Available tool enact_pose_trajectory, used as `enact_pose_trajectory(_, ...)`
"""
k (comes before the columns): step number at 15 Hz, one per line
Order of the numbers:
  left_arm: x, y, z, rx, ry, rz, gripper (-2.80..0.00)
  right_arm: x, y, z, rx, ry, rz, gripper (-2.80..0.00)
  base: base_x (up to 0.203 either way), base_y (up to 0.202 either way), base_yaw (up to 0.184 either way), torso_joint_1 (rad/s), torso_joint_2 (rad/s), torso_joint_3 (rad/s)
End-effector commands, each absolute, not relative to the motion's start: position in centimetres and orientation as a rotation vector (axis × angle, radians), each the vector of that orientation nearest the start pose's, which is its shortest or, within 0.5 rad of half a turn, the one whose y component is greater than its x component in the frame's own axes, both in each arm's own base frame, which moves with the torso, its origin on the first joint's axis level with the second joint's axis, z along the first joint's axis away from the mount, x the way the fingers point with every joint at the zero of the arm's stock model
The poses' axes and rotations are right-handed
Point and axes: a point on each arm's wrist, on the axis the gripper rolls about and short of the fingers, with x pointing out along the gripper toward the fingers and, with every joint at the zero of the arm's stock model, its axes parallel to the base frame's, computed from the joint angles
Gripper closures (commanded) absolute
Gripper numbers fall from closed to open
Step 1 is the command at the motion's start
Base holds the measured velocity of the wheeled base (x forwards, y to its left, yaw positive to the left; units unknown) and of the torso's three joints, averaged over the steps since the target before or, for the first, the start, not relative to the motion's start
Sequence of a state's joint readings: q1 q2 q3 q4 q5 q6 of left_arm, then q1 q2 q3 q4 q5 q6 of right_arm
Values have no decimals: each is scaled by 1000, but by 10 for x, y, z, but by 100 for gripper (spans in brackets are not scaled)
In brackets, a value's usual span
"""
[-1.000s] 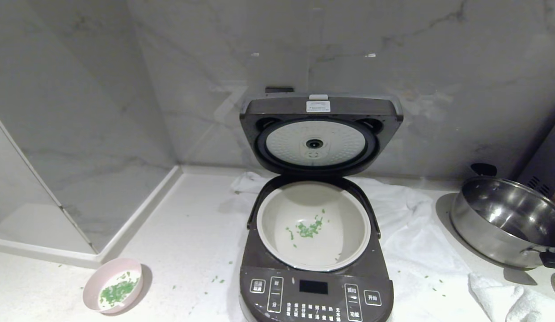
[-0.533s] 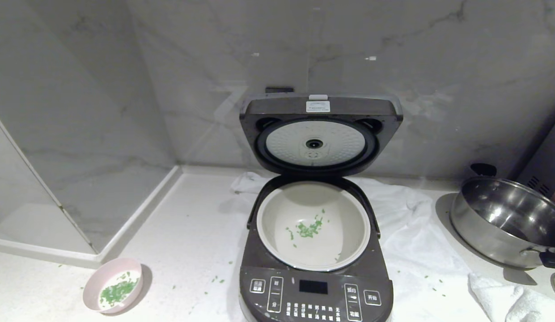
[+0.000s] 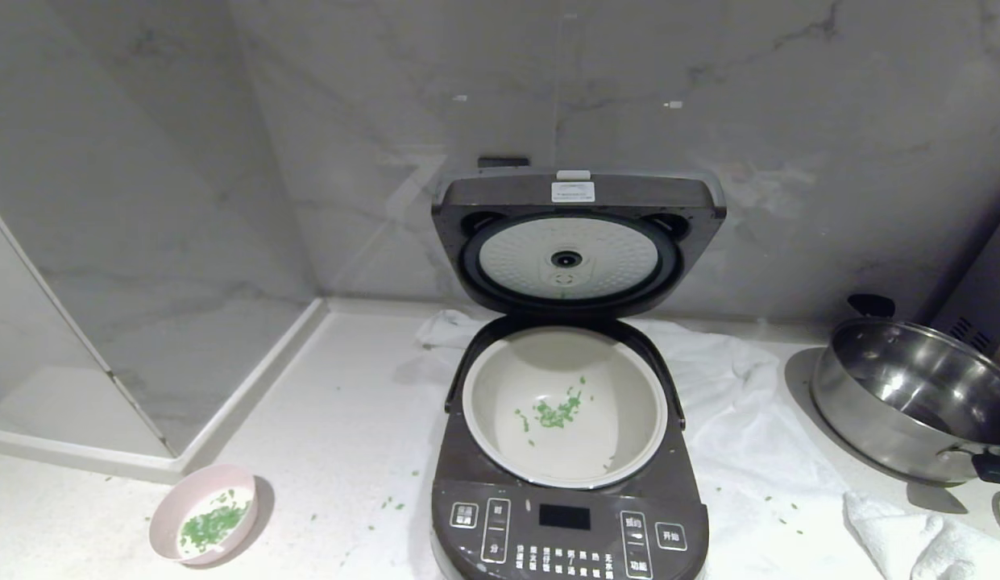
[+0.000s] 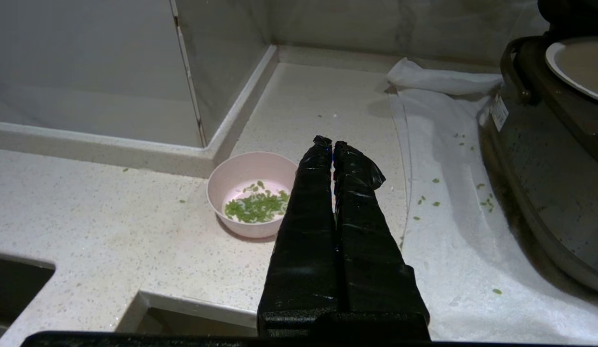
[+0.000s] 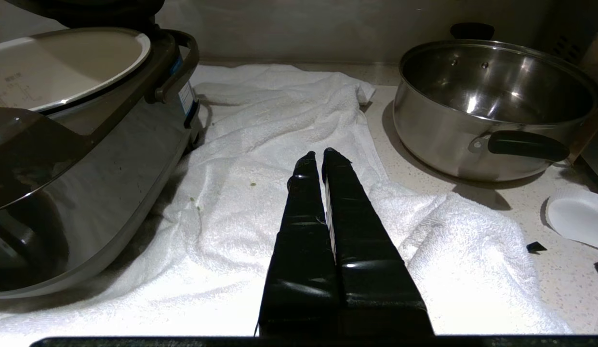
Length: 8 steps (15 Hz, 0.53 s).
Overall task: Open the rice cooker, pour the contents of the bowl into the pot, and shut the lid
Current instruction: Turn on the tap
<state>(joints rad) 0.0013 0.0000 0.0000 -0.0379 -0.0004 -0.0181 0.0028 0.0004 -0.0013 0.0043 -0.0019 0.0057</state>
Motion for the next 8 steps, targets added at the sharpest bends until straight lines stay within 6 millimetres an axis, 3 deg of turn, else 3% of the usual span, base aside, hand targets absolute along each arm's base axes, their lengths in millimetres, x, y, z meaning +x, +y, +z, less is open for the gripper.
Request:
enact_pose_trajectory(1, -22, 0, 76, -18, -26, 1, 0, -23, 0, 75, 6, 3, 2, 0, 0, 0, 0, 0, 0, 0)
enact_pose_trajectory(8, -18, 0, 78, 2, 32, 7, 0, -23, 0, 75, 6, 3, 2, 0, 0, 0, 0, 0, 0, 0)
